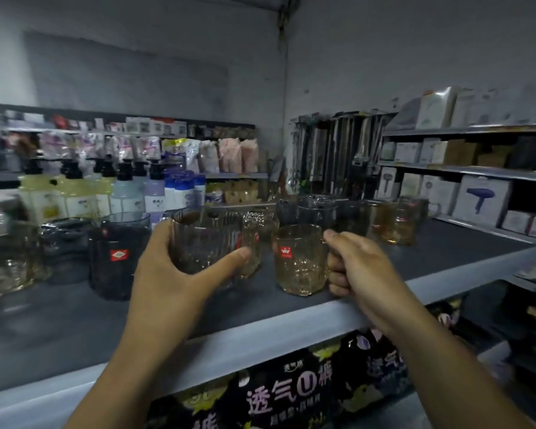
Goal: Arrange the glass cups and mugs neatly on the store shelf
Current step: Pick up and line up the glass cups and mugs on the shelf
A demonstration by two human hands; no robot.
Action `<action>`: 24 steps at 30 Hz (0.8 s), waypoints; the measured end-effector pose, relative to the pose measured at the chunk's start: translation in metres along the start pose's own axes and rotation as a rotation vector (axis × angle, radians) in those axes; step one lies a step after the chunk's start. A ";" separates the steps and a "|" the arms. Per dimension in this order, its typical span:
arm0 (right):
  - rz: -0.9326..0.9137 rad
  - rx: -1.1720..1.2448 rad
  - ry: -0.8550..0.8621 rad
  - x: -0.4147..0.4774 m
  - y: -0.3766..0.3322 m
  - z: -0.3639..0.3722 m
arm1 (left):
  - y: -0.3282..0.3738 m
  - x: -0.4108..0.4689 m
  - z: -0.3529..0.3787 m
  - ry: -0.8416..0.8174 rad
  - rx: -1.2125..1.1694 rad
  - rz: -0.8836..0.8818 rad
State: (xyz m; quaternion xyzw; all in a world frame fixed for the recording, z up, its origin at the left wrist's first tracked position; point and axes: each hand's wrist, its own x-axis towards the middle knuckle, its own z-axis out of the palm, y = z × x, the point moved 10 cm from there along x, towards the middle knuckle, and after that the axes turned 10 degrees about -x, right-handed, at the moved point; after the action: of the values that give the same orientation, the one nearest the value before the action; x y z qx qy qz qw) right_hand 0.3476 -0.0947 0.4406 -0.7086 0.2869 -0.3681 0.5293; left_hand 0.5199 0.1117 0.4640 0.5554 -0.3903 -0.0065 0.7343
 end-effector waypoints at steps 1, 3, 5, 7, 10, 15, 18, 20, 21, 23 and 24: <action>-0.006 -0.008 -0.033 0.006 0.004 0.001 | 0.001 0.001 0.004 0.023 0.016 0.008; -0.037 -0.094 -0.063 0.014 0.009 -0.003 | 0.000 0.000 0.009 0.078 0.034 0.020; -0.070 -0.154 -0.092 0.014 0.009 -0.007 | -0.002 -0.002 0.013 0.127 0.047 0.022; -0.073 -0.072 -0.156 0.010 0.008 -0.009 | -0.004 -0.005 0.015 0.153 0.076 0.023; -0.031 -0.052 -0.295 0.004 0.007 -0.013 | -0.006 -0.007 0.012 0.183 0.093 0.013; -0.182 -0.358 -0.376 0.009 -0.007 -0.030 | -0.006 -0.010 0.009 0.198 0.098 -0.006; -0.537 -0.570 -0.172 0.026 -0.044 -0.048 | -0.007 -0.011 0.008 0.185 0.101 -0.018; -0.695 -0.730 -0.317 0.030 -0.057 -0.028 | -0.007 -0.011 0.007 0.180 0.093 -0.021; -0.708 -0.793 -0.427 0.033 -0.055 -0.016 | -0.006 -0.012 0.008 0.178 0.096 -0.020; -0.687 -0.857 -0.562 0.037 -0.050 -0.001 | -0.005 -0.013 0.009 0.170 0.110 -0.012; -0.686 -0.869 -0.582 0.037 -0.049 0.002 | -0.005 -0.013 0.009 0.167 0.110 -0.011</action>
State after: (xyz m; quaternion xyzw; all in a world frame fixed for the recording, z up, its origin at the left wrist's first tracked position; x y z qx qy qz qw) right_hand 0.3715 -0.1098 0.4953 -0.9821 0.0108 -0.1587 0.1007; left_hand 0.5073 0.1083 0.4530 0.5954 -0.3242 0.0572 0.7329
